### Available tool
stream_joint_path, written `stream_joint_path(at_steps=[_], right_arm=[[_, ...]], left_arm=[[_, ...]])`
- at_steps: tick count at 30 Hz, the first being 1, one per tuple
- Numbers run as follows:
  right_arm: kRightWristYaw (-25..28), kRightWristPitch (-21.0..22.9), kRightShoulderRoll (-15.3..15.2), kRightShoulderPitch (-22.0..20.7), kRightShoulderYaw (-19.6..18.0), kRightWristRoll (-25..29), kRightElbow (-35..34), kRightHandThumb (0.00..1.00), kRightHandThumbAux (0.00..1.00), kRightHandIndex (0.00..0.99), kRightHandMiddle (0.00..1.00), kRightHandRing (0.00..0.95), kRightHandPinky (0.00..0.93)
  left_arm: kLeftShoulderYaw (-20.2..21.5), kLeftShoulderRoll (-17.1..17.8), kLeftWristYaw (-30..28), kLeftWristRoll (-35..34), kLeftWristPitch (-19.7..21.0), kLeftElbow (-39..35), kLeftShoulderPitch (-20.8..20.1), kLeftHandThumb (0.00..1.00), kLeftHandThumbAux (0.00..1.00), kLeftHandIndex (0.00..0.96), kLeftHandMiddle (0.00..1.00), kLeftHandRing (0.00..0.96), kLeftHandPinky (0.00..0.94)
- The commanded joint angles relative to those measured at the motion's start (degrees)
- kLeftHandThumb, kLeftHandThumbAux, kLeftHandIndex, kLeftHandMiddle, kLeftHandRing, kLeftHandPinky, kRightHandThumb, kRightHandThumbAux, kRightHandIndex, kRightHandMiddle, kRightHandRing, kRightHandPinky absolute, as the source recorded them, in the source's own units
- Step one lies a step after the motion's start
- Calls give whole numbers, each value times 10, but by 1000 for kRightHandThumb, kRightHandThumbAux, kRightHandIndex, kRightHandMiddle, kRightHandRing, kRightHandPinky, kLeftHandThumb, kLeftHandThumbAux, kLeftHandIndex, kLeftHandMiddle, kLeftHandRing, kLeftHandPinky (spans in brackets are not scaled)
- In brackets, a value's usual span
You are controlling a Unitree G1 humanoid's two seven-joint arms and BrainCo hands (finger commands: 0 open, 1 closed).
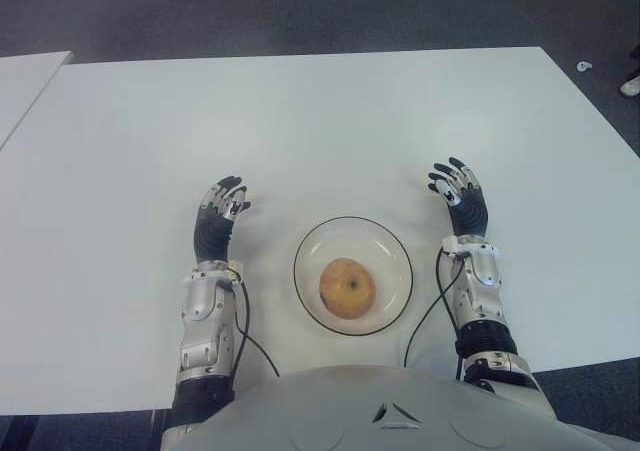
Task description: Put the apples into the plate.
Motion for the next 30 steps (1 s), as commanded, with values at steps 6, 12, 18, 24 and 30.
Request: stream_joint_path(at_steps=[6,12,18,24,30], right_arm=[[-18,-10,15,-26,-6,-12,72,332,649,160,302,302,311],[-24,-28,32,-15,1,-17,51,338,635,160,305,306,315],[-21,-47,44,2,2,-20,48,351,638,164,309,309,320],[-30,-55,48,4,-1,-25,62,371,651,161,303,301,310],[-35,-55,49,11,-3,-28,65,356,650,144,282,283,287]], left_arm=[[-5,-15,7,2,2,8,-28,410,608,228,226,254,305],[1,-9,2,6,-17,40,-59,396,606,235,228,250,290],[2,-2,-2,9,-38,70,-74,380,600,237,226,245,280],[-2,-3,-7,13,-61,85,-72,363,597,231,218,235,272],[-6,-3,-17,8,-74,93,-66,360,598,218,215,235,274]])
